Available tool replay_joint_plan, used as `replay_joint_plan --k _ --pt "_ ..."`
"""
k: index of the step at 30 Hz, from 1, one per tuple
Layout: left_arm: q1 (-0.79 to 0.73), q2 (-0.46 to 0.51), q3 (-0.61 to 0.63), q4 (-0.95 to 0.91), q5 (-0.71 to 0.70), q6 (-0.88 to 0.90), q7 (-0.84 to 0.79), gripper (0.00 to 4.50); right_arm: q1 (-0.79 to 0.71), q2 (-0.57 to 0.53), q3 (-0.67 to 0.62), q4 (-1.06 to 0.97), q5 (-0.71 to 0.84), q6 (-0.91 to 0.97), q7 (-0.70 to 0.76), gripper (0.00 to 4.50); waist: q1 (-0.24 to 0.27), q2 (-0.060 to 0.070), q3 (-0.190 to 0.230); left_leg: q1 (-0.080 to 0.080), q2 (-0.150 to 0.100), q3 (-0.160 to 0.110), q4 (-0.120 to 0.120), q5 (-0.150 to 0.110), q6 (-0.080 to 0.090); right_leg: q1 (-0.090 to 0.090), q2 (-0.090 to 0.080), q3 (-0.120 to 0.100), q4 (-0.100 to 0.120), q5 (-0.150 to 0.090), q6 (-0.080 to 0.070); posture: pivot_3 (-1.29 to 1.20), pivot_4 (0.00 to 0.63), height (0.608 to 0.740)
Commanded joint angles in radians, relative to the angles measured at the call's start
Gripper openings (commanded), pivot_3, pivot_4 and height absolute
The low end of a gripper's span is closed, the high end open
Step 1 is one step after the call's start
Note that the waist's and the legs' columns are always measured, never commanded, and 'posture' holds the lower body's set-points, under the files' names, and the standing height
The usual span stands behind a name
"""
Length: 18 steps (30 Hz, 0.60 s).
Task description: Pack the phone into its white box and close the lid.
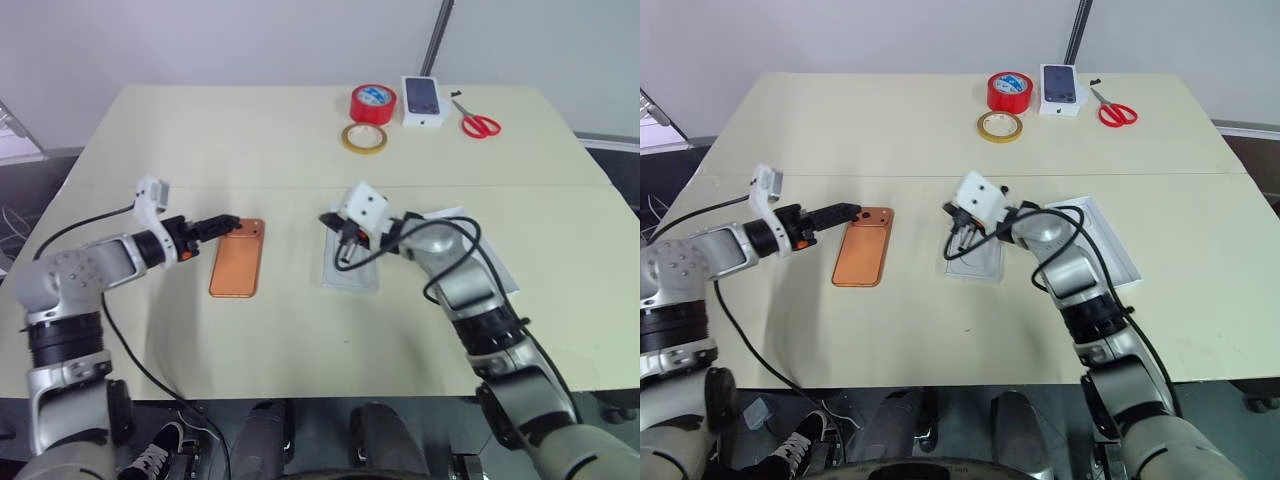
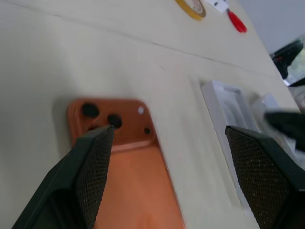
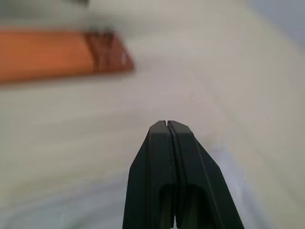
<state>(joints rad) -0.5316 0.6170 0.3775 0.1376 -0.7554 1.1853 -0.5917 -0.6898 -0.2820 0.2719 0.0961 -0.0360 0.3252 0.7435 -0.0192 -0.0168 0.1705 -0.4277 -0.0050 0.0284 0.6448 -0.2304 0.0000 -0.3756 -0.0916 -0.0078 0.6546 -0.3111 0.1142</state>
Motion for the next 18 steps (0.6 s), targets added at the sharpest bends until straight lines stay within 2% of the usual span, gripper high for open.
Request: replay_joint_plan --k 1,6,11,18 --pt "0.024 0.059 -0.024 0.015 0.043 -0.069 -0.057 3.93 -0.058 0.071 0.057 0.041 -0.018 -0.022 -0.017 0.04 0.001 0.0 0.0 0.0 0.0 0.0 0.0 0.0 0.0 0.0 0.0 0.0 0.0 0.0 0.0 0.0 0.15 0.728" --pt "0.042 0.103 -0.05 0.071 0.059 -0.086 -0.123 3.93 -0.109 0.157 0.173 0.181 -0.091 0.005 -0.02 0.04 0.004 0.0 0.0 0.0 -0.001 0.0 -0.001 0.0 0.0 -0.002 -0.003 0.0 0.0 0.0 0.0 0.0 0.15 0.728" --pt "0.095 0.083 -0.103 0.077 0.075 -0.114 -0.181 3.93 -0.13 0.186 0.258 0.272 -0.168 0.025 -0.024 0.04 0.0 0.0 0.0 -0.001 -0.003 0.0 -0.002 0.0 0.0 -0.008 -0.005 0.001 0.002 0.0 0.0 0.0 0.15 0.728" --pt "0.091 0.056 -0.193 0.142 0.113 -0.097 -0.218 3.93 -0.151 0.214 0.257 0.33 -0.186 0.022 -0.018 0.04 0.0 0.001 -0.001 -0.002 -0.003 0.001 -0.002 -0.001 0.001 -0.013 -0.006 0.001 0.008 0.0 -0.001 0.0 0.15 0.728"
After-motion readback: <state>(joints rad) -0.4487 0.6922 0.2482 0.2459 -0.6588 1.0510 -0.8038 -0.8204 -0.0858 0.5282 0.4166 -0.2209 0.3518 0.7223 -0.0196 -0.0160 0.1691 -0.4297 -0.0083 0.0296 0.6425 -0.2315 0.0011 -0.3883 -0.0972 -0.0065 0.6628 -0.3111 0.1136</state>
